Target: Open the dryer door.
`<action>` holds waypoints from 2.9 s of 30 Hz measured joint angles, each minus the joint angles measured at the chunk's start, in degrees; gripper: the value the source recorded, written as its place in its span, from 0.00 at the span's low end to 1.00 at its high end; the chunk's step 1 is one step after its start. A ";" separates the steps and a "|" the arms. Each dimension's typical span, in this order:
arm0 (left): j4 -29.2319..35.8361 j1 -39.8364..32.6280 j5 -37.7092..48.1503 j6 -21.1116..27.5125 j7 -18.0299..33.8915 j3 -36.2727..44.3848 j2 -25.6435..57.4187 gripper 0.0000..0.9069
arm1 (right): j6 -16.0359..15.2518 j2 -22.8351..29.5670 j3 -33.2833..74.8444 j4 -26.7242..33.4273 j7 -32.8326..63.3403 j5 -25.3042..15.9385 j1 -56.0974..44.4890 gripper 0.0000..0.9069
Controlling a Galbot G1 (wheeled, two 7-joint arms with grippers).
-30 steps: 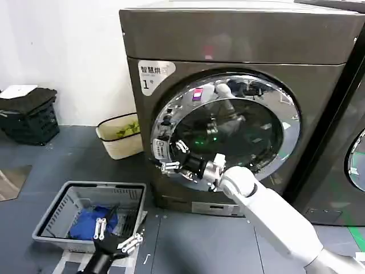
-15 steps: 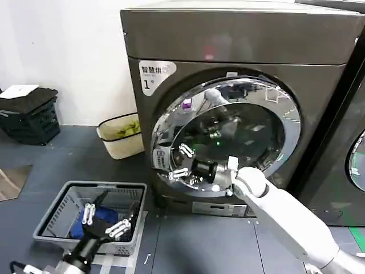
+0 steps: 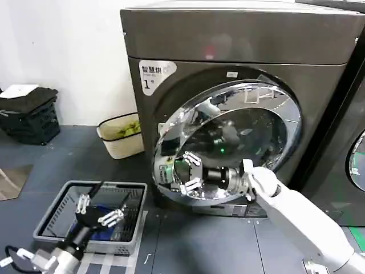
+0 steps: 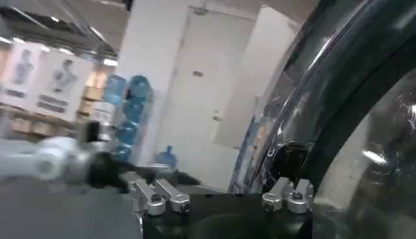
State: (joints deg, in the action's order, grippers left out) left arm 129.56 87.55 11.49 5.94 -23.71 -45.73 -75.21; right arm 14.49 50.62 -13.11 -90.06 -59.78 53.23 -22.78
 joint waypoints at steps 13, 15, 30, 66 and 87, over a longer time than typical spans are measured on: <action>-5.35 -8.77 3.88 1.61 -0.45 1.81 5.56 1.00 | 1.95 -3.27 1.16 -0.35 -10.95 4.47 -1.47 1.00; -6.60 -10.65 4.16 1.76 -0.45 2.73 6.43 1.00 | 4.12 -3.65 1.12 0.24 -13.06 5.41 -1.57 1.00; -17.90 -24.16 5.63 1.71 -2.99 10.74 8.46 1.00 | 4.95 -7.97 9.23 -0.14 -22.52 8.55 -5.80 1.00; -27.01 -43.94 7.71 -0.10 -8.64 37.99 4.42 1.00 | 6.80 -13.11 76.13 -14.96 -22.52 13.05 -68.62 1.00; -34.28 -54.45 11.06 -4.83 -7.24 55.62 -0.15 1.00 | 15.11 13.54 108.73 -19.95 -2.49 -0.56 -92.88 1.00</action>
State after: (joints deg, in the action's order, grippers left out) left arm 95.29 33.10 22.55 1.11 -30.95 9.89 -75.36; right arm 29.60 64.16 95.62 -110.01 -62.27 52.67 -115.66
